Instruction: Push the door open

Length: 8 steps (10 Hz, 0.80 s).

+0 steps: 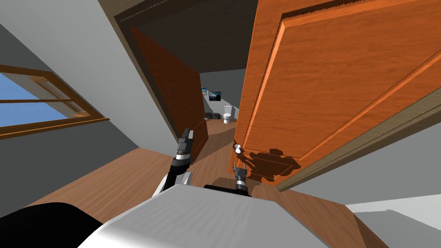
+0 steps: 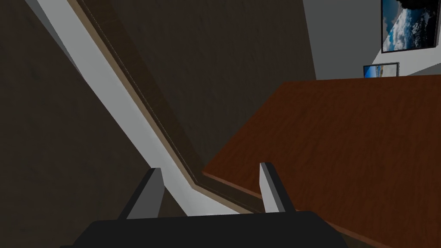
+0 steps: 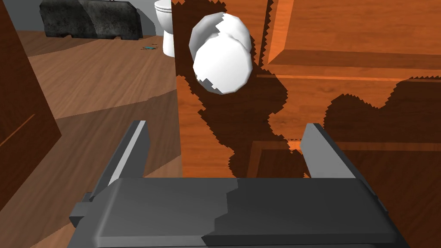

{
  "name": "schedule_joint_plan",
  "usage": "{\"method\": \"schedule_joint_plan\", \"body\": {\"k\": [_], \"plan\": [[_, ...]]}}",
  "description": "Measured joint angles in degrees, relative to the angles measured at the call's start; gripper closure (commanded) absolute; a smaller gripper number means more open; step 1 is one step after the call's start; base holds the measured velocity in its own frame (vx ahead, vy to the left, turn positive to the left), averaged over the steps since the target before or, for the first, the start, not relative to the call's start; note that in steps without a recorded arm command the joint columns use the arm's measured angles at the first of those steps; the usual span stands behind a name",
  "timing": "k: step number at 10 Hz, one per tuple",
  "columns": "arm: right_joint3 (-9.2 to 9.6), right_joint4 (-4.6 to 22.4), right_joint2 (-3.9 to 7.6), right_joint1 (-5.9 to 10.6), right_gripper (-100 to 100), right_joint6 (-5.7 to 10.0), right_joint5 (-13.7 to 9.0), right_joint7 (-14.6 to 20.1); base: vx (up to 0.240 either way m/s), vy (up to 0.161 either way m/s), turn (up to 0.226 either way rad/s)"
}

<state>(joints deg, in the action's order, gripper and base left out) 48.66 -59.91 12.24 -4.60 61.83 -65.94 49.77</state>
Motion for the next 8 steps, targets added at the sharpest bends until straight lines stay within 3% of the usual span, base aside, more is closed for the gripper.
{"method": "schedule_joint_plan", "body": {"k": [5, 8], "plan": [[-8.57, 4.3, -1.94, 2.44, -100, -2.09, 6.6, 3.4, 0.007, -0.011, 0.086], [-12.52, 6.1, -3.0, 3.48, -100, -2.77, 9.2, 4.7, 0.004, -0.011, 0.064]]}}
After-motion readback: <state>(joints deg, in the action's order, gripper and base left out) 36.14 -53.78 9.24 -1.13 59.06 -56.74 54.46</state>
